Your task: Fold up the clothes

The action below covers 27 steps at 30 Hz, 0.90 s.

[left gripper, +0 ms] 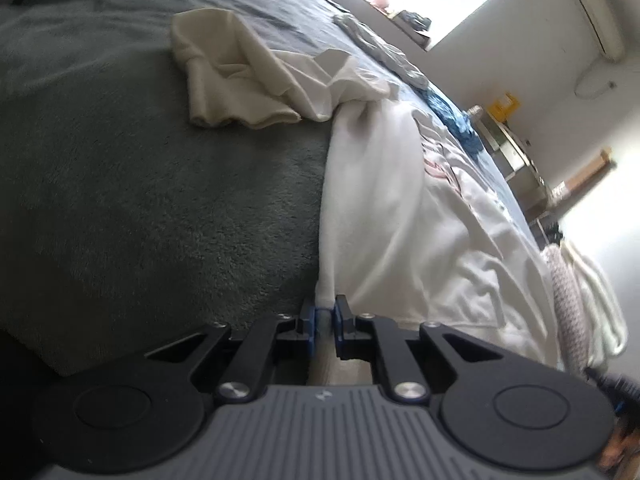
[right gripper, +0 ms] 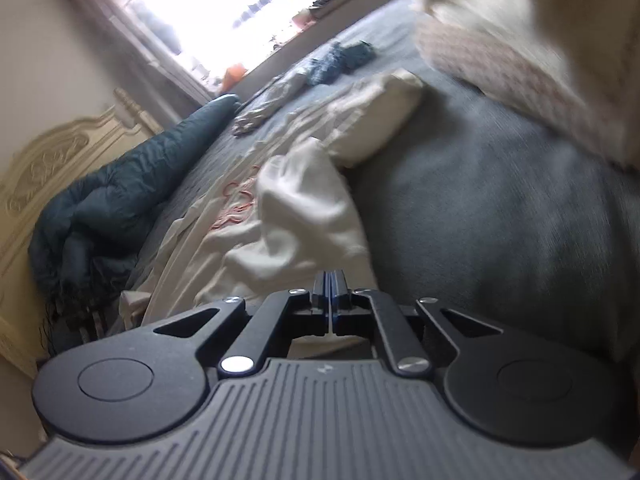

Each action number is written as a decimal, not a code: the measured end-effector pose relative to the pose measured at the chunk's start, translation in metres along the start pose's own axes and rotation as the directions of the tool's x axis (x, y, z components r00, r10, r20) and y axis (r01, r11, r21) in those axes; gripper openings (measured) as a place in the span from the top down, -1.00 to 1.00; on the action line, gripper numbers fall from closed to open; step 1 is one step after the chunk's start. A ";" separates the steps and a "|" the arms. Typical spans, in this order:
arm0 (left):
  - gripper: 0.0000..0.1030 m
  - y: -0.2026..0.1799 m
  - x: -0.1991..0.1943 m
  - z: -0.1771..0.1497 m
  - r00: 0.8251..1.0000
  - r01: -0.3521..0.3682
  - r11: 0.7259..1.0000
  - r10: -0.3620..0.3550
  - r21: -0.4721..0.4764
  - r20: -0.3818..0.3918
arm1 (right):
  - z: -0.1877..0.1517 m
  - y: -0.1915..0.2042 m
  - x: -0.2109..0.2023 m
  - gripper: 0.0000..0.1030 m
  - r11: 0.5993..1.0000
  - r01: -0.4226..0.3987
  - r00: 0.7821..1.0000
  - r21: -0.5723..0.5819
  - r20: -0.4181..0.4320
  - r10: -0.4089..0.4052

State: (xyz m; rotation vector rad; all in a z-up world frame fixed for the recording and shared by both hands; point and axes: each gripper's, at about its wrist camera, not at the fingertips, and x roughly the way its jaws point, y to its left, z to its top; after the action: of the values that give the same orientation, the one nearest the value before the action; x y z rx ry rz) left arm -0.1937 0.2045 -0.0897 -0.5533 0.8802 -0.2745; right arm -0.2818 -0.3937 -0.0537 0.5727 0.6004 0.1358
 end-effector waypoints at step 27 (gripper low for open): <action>-0.76 -0.069 0.091 0.099 0.891 -0.437 0.493 0.350 0.752 0.289 | -0.013 0.067 0.071 0.66 0.993 -0.093 0.981 -0.073 -0.179 0.078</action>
State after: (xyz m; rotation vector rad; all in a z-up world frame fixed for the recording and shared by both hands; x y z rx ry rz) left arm -0.0604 0.1405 -0.0593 0.5108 0.6627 -0.1898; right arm -0.2284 -0.3121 -0.0609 0.5111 0.7385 0.2932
